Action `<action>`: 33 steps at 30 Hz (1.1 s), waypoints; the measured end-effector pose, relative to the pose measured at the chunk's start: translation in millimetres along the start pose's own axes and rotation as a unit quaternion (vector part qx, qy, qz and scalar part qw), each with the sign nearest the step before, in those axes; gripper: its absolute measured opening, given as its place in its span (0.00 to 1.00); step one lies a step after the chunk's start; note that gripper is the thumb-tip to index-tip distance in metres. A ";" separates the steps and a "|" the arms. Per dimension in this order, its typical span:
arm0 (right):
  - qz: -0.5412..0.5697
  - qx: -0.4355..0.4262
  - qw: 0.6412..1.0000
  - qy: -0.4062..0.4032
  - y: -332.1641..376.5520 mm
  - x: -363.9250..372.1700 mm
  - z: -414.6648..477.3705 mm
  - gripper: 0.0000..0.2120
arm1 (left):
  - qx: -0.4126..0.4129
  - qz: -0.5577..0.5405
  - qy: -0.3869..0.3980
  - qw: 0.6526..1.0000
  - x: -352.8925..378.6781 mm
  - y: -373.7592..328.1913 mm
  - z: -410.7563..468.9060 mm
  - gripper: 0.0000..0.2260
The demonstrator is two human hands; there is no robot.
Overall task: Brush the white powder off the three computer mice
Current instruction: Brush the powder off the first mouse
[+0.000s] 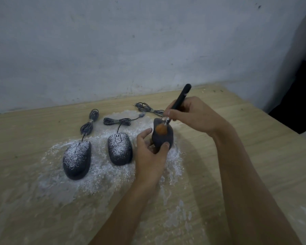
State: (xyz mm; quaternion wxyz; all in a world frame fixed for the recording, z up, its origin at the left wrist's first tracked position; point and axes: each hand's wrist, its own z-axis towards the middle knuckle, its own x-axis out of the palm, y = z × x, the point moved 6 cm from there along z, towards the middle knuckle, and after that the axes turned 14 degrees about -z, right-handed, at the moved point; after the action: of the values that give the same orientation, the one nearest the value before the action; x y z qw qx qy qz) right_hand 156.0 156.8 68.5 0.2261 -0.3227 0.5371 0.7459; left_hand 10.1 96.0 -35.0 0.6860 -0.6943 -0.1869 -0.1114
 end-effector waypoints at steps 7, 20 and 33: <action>-0.025 -0.019 0.998 -0.056 13.2 -2.9 4.0 0.05 | 0.047 0.027 -0.009 0.998 0.8 -1.7 -5.6 0.29; -0.112 -0.036 0.983 -0.140 35.6 2.9 7.1 0.07 | 0.058 0.041 -0.019 0.997 0.9 -1.4 -5.4 0.33; -0.146 -0.018 0.988 -0.040 24.7 21.9 12.9 0.11 | 0.062 0.030 -0.027 0.997 -0.5 -3.6 -6.9 0.34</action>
State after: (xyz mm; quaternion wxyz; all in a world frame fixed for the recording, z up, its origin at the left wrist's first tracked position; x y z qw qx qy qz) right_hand 120.9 160.9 71.5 0.3484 -0.3713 0.4612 0.7267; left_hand 8.9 89.0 -31.7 0.7252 -0.6587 -0.1909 -0.0608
